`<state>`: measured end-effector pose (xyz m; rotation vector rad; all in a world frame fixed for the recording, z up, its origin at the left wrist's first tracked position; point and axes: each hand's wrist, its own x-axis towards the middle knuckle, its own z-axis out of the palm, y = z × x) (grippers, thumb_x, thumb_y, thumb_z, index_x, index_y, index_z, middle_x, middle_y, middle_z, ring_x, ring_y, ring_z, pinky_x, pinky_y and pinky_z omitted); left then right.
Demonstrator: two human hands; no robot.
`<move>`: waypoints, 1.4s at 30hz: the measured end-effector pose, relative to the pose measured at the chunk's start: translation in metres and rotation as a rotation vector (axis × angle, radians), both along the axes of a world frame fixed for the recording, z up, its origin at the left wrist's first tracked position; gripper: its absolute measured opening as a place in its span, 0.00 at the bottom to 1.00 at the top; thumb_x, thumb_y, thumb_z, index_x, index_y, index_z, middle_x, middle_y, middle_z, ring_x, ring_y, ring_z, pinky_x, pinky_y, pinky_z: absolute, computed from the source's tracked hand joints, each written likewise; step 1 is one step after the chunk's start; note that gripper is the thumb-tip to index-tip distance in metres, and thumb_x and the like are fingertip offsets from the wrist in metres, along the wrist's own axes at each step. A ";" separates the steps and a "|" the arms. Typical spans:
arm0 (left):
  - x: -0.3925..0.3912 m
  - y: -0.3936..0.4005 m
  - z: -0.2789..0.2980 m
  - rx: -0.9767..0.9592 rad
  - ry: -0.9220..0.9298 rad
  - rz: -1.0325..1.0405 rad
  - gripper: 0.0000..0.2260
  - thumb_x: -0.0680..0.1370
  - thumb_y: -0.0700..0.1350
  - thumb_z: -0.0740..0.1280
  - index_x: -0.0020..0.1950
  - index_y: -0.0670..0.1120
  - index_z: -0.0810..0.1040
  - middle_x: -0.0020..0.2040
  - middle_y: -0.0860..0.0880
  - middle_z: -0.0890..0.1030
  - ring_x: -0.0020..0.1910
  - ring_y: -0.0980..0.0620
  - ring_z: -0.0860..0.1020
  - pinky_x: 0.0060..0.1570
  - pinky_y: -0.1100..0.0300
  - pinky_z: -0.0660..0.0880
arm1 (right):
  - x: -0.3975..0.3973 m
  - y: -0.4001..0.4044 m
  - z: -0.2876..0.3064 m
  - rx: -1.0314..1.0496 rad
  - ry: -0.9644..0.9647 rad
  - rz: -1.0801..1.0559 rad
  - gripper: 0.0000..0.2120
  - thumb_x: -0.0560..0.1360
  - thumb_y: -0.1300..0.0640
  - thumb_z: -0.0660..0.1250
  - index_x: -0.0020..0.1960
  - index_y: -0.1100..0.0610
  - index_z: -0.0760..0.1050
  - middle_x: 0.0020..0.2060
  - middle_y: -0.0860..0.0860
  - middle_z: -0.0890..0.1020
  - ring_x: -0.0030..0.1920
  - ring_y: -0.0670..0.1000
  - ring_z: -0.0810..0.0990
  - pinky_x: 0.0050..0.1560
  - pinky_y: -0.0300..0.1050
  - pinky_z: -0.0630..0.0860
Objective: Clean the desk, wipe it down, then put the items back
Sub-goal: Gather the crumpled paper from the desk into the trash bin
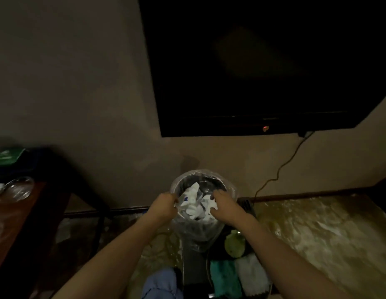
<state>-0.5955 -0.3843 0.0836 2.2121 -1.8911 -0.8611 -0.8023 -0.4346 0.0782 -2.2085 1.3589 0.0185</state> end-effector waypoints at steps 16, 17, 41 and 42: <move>0.134 0.231 0.032 -0.121 -0.023 0.492 0.08 0.77 0.40 0.63 0.55 0.47 0.75 0.55 0.49 0.75 0.52 0.52 0.75 0.49 0.60 0.73 | 0.185 0.134 0.034 -0.124 0.022 0.574 0.16 0.76 0.56 0.63 0.62 0.61 0.68 0.61 0.57 0.71 0.62 0.56 0.69 0.61 0.46 0.68; 0.150 0.252 0.035 -0.123 -0.012 0.518 0.08 0.77 0.40 0.63 0.55 0.47 0.75 0.53 0.49 0.74 0.52 0.51 0.74 0.49 0.60 0.73 | 0.205 0.147 0.038 -0.135 0.012 0.609 0.16 0.76 0.56 0.63 0.62 0.61 0.68 0.61 0.57 0.70 0.62 0.56 0.69 0.61 0.46 0.68; 0.398 0.653 0.030 -0.073 -0.183 1.148 0.14 0.75 0.40 0.62 0.61 0.45 0.76 0.58 0.46 0.78 0.58 0.48 0.76 0.54 0.58 0.73 | 0.561 0.487 0.039 -0.149 -0.009 1.223 0.18 0.77 0.56 0.64 0.65 0.56 0.66 0.60 0.53 0.68 0.57 0.53 0.70 0.52 0.44 0.73; 0.406 0.657 0.026 -0.060 -0.169 1.163 0.15 0.75 0.40 0.62 0.61 0.45 0.76 0.59 0.46 0.77 0.58 0.48 0.76 0.55 0.57 0.73 | 0.572 0.490 0.035 -0.162 -0.006 1.234 0.19 0.77 0.56 0.64 0.66 0.56 0.65 0.60 0.53 0.68 0.57 0.52 0.70 0.50 0.42 0.71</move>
